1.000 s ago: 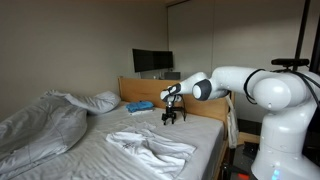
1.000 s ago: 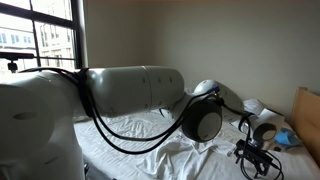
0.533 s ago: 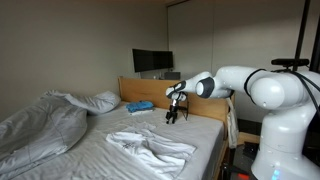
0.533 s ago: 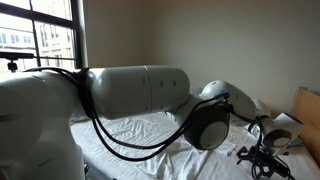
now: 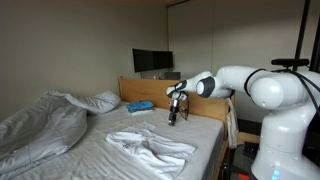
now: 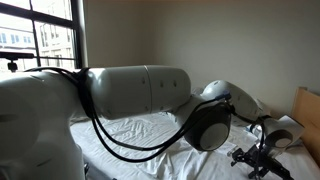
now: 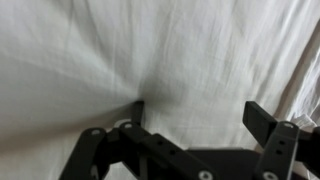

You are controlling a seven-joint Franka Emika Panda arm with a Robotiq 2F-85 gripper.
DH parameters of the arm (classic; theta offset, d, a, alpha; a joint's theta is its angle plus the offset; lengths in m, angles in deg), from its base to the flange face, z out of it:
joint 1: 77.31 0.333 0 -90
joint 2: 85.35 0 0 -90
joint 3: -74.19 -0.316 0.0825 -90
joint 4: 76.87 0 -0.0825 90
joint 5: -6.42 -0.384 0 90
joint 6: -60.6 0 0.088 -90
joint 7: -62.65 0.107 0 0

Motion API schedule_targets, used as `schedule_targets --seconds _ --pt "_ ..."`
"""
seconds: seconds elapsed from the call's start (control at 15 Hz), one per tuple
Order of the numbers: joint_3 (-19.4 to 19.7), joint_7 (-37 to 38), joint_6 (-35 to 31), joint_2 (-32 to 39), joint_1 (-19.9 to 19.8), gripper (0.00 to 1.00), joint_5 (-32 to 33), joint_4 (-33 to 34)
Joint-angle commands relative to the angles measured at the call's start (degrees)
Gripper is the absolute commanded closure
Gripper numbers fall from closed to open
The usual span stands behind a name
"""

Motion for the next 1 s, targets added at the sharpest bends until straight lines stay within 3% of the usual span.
schedule_targets --seconds 0.0,0.67,0.93 --pt "1.17 -0.35 0.36 0.0 0.43 0.0 -1.23 0.37" --pt "1.18 -0.43 0.4 0.0 0.43 0.0 -1.23 0.37" --pt "0.09 1.05 -7.25 0.0 3.39 0.0 -3.58 -1.75"
